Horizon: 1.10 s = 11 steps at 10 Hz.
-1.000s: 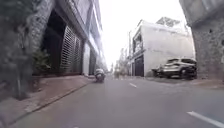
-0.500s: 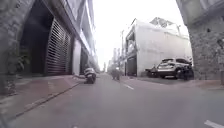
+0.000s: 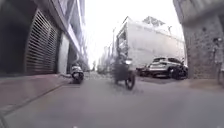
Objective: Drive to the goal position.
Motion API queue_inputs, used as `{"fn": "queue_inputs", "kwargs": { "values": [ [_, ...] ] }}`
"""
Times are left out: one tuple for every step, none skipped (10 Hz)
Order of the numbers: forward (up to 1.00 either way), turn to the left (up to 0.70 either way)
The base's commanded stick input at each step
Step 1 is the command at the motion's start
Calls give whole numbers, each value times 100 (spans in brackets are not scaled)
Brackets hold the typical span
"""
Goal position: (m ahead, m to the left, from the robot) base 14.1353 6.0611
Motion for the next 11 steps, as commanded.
{"fn": "queue_inputs", "kwargs": {
  "values": [
    [100,0],
    [100,0],
    [100,0],
    [100,0],
    [100,0],
    [100,0],
    [100,0],
    [100,0],
    [100,0],
    [100,0],
    [100,0]
  ]
}}
